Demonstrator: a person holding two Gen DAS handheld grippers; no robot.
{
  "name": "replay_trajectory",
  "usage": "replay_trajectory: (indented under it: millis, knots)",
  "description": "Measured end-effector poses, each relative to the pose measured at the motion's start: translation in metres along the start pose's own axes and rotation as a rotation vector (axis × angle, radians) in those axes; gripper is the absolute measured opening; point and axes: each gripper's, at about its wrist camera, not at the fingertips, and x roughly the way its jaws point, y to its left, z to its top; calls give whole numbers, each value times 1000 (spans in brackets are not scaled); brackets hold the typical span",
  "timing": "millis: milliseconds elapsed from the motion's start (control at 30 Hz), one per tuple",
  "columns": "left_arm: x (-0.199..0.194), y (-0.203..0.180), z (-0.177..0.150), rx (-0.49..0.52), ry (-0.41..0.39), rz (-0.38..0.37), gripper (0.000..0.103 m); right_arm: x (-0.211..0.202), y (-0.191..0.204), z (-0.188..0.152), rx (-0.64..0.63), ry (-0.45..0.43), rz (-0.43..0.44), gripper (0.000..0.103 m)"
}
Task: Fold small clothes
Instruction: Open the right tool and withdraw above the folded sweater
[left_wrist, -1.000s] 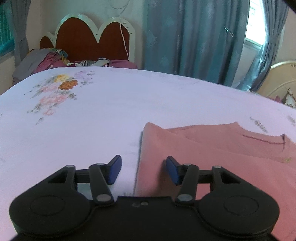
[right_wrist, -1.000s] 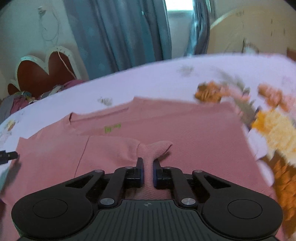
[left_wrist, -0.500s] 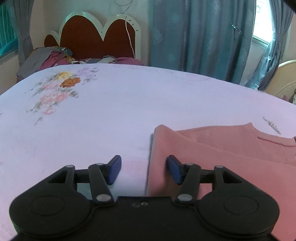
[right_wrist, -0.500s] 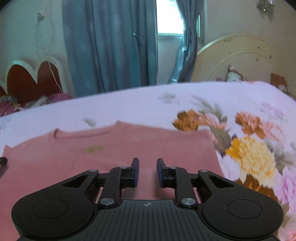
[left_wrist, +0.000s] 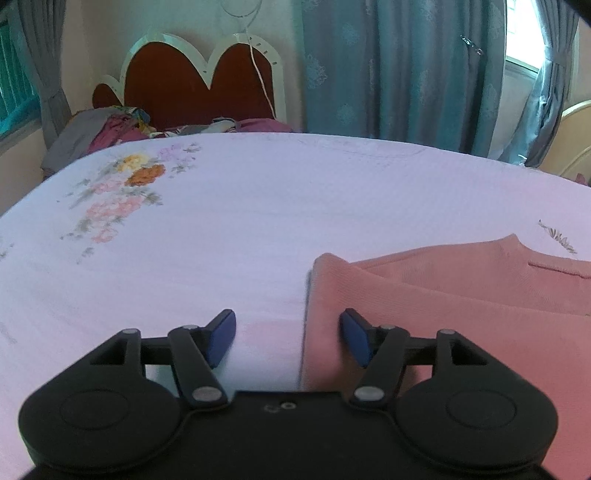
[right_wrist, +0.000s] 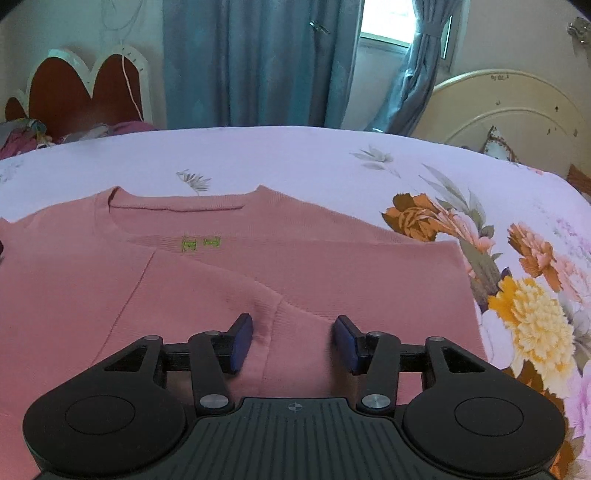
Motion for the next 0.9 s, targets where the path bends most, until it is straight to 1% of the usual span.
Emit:
replay_trajectory:
  millis: [100,233,467,600,733,800,833,900]
  knots:
    - [-12,1,-3,4,-11,-5,61,-17,3,3,-3,-46,11,48]
    - [-35,-3,-10,28,-38,-34,61,-31,11,6,-17,-66,52,48]
    - [-76,-17,-24,56,-67,-116,61,-47,19,0,-16,-61,108,48]
    - [-90,-24,-42,70,-46,-160,61,-53,24,-14,-42,-39,135,48]
    - [-96,-26,-72,106,-7,-159,61,-54,20,-37,-72,1,136,48]
    - [-89,-24,-84,112,31,-148,61,-51,14,-47,-87,24,111,48]
    - [-89,-23,-87,109,20,-149,63,-48,10,-51,-92,25,109,48]
    - [-89,-24,-90,128,0,-138,63,-48,1,-50,-61,28,121,48]
